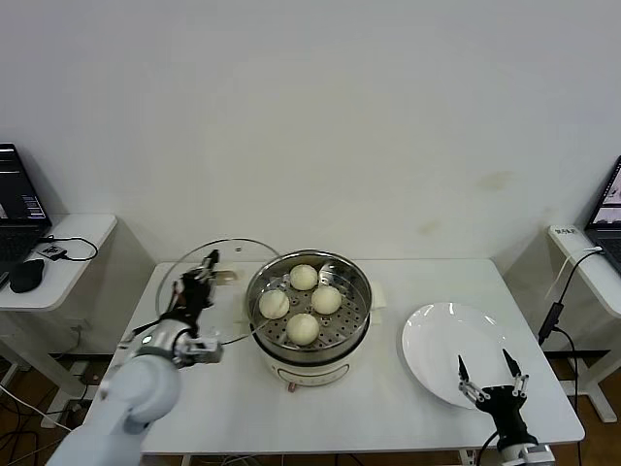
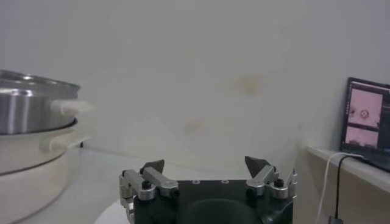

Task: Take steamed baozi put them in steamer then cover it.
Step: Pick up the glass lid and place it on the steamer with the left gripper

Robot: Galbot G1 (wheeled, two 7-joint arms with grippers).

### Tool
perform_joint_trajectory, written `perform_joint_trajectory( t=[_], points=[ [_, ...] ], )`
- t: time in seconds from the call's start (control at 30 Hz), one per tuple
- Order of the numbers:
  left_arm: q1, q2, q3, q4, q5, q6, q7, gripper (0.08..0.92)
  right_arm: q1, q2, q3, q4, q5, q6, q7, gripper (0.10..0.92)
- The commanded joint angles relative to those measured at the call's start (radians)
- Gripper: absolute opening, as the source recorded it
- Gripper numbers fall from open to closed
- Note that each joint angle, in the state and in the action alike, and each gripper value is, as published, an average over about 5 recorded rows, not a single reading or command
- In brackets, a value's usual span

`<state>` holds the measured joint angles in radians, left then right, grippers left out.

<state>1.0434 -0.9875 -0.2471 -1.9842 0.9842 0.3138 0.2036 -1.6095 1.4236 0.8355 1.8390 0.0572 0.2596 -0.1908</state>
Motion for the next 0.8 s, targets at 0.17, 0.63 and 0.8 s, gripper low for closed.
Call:
perform_joint_trajectory(
  t=[0.17,0.63,0.8],
  points=[
    [-0.252,-0.236,0.312,0.112,0.216,0.096,0.136,0.151,0.008,0.041,-0.012,-0.026,-0.111,0.018,0.003,0.823],
    [-0.221,-0.390,0.294,0.194,0.359,0.091,0.161,0.151,0.007,0.046,-0.017,-0.027,-0.119,0.026,0.002,0.823],
    [-0.200,-0.409,0.286,0.199,0.379,0.085,0.156,0.151,0.007,0.046,-0.019,-0.029,-0.121,0.029,0.002,0.823]
  ],
)
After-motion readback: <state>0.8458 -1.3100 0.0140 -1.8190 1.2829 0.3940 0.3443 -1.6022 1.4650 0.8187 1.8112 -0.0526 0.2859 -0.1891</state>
